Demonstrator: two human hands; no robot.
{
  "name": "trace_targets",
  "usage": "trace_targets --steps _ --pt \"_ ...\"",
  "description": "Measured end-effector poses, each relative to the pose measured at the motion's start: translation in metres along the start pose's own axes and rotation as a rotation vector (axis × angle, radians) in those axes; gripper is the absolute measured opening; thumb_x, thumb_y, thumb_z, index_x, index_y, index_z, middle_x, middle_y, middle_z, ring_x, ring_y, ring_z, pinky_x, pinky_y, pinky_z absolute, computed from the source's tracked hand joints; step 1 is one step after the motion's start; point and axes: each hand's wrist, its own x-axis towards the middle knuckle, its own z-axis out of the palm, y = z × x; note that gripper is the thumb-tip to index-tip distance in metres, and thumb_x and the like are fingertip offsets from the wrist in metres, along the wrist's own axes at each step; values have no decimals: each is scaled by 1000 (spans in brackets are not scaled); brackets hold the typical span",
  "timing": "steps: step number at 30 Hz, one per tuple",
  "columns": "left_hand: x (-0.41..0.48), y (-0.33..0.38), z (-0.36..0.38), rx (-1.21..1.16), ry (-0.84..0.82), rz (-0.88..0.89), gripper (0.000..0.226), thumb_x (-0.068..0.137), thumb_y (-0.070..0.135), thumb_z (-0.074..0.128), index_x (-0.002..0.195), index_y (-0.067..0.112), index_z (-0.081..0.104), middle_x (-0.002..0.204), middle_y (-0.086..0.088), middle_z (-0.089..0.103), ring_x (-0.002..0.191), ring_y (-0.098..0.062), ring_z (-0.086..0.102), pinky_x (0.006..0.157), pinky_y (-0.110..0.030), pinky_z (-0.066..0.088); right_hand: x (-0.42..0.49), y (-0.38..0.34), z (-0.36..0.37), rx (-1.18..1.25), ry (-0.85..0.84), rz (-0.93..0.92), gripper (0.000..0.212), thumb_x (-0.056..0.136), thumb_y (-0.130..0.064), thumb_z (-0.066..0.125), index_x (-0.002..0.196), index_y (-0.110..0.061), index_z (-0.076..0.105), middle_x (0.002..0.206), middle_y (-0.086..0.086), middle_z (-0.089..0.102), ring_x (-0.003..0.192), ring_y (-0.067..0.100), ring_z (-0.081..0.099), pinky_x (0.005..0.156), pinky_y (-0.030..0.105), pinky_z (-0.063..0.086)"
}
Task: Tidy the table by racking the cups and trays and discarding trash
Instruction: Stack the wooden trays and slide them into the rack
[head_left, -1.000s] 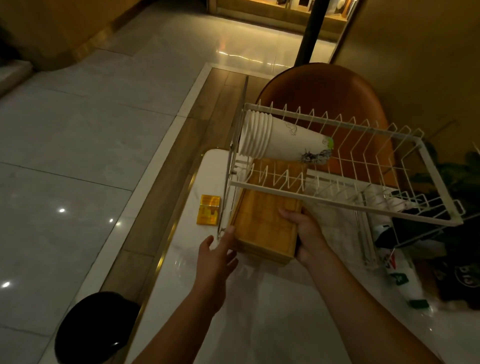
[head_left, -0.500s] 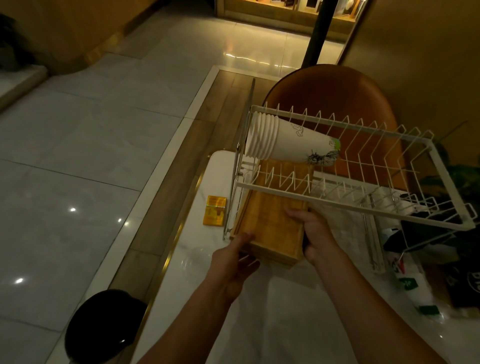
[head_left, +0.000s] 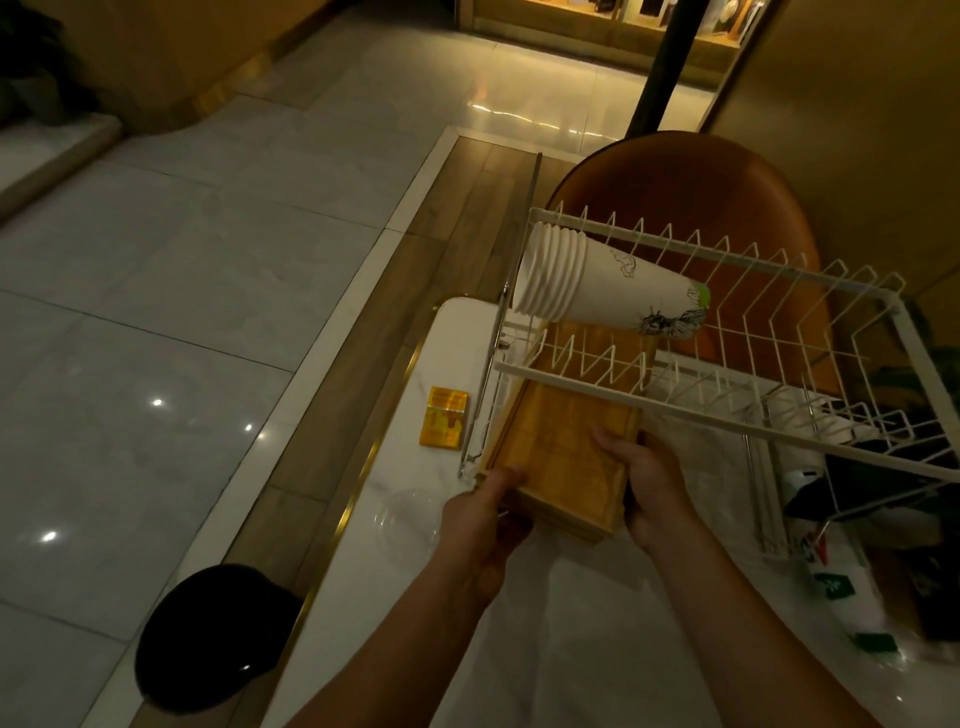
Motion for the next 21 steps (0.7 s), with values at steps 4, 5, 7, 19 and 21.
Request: trace_targets --steps 4,5,7,19,21 --pt "1 -4 -1 -22 -1 9 46 84 21 74 123 7 52 117 -20 61 106 -39 63 84 -44 59 -2 1 2 6 5 -45 47 62 -37 86 105 -30 69 100 -4 77 91 21 73 66 38 59" --pt "1 -5 -2 -27 -5 11 43 84 20 74 119 8 54 117 -20 62 106 -38 63 86 -45 58 -1 0 3 6 -1 -51 47 62 -37 85 106 -30 69 100 -5 77 91 20 74 66 38 60" --pt "1 -5 -2 -44 -15 11 30 85 20 74 108 12 56 116 -19 63 107 -38 64 87 -45 58 1 -2 5 1 -18 -58 48 63 -35 86 108 -30 69 101 -5 76 92 20 73 70 41 60" --pt "3 -4 4 -122 -11 20 30 78 20 79 99 16 58 109 -15 67 99 -34 67 73 -39 61 13 -11 14 -49 -56 -77 43 71 -30 83 112 -25 69 108 1 75 98 24 72 84 51 58" --pt "3 -4 4 -139 -2 24 33 74 20 81 98 16 59 107 -14 68 97 -33 68 67 -37 61 12 -11 15 -56 -60 -83 44 74 -31 81 115 -25 67 111 1 74 101 25 70 86 51 57"
